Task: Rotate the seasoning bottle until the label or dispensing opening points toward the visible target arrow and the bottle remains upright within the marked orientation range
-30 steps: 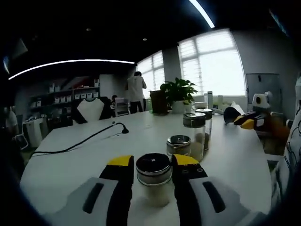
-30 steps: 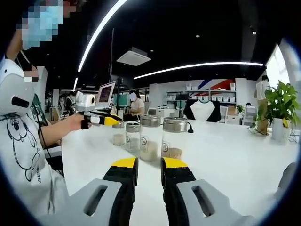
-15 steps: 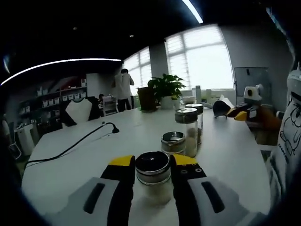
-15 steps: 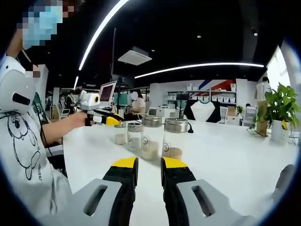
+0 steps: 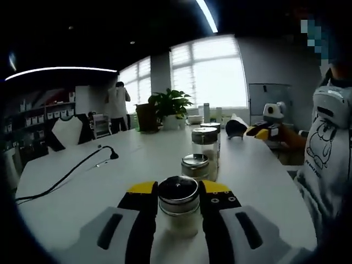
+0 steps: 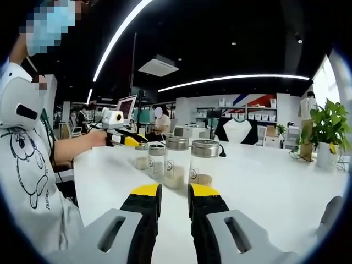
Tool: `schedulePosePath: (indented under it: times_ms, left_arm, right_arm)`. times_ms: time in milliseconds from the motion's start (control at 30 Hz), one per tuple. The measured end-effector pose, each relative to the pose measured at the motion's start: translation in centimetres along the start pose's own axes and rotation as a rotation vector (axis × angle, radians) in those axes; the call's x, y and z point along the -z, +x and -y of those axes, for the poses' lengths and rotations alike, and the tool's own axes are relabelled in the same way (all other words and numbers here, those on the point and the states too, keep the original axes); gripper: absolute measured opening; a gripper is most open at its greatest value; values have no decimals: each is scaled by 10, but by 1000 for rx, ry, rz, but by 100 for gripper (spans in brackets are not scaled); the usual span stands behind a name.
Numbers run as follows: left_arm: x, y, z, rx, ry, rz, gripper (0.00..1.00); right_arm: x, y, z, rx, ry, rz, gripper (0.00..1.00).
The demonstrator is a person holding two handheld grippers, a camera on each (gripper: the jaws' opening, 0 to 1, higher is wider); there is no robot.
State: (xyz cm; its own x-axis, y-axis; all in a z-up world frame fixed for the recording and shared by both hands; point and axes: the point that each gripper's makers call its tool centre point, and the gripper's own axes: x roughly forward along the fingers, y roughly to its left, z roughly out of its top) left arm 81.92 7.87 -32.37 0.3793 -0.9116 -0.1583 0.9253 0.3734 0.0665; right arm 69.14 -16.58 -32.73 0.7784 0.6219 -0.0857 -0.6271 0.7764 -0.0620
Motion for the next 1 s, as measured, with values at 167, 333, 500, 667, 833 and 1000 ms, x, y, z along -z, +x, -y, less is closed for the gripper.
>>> schedulePosePath:
  times_ms: [167, 333, 500, 667, 833, 1000]
  left_arm:
    - [0, 2, 3, -12, -22, -47, 32]
    - [-11, -3, 1, -103, -91, 35, 44]
    - [-19, -19, -11, -268, -144, 83, 44]
    - [-16, -21, -14, -376, -109, 57, 44]
    - [-8, -15, -4, -452, -62, -6, 44]
    - [-16, -13, -7, -503, -62, 36, 42]
  right_arm:
    - [2, 3, -1, -3, 2, -6, 17]
    - [3, 5, 0, -2, 13, -5, 17]
    - [5, 7, 8, 14, 34, -7, 17]
    - [7, 10, 16, 29, 81, 11, 17]
    - [11, 11, 21, 40, 95, 1, 17]
    - [11, 14, 27, 48, 103, 1, 16]
